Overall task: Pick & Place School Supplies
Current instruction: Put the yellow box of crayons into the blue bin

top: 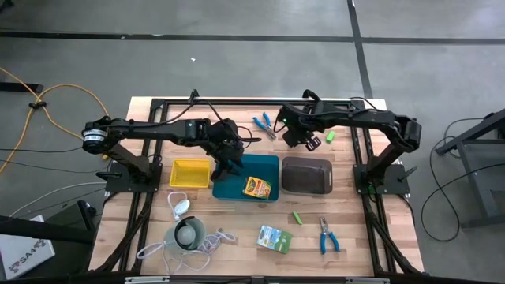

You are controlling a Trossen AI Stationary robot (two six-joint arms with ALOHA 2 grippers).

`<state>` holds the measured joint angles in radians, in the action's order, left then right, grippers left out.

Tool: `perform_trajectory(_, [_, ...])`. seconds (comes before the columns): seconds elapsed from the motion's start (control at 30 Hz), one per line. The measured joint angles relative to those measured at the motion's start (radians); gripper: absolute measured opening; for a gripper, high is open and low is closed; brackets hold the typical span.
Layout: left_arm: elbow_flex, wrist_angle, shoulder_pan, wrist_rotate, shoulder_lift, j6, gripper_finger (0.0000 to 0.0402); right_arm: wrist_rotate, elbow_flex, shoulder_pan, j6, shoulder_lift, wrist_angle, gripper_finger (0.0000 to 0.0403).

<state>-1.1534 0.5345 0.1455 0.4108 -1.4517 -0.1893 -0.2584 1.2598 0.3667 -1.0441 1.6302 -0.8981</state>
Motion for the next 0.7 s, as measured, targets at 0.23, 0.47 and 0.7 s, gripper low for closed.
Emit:
perform_trajectory(0.23, [0.000, -0.004, 0.000, 0.000, 0.000, 0.000, 0.0150, 0.014, 0.000, 0.015, 0.004, 0.000, -0.018, 0.0171])
perform_trajectory(0.47, [0.000, -0.004, 0.000, 0.000, 0.000, 0.000, 0.0150, 0.061, 0.000, 0.014, -0.002, 0.000, -0.023, 0.0203])
perform_trajectory(0.7, [0.000, -0.005, 0.000, 0.000, 0.000, -0.001, 0.0150, 0.133, 0.000, 0.027, -0.038, 0.000, -0.027, 0.0208])
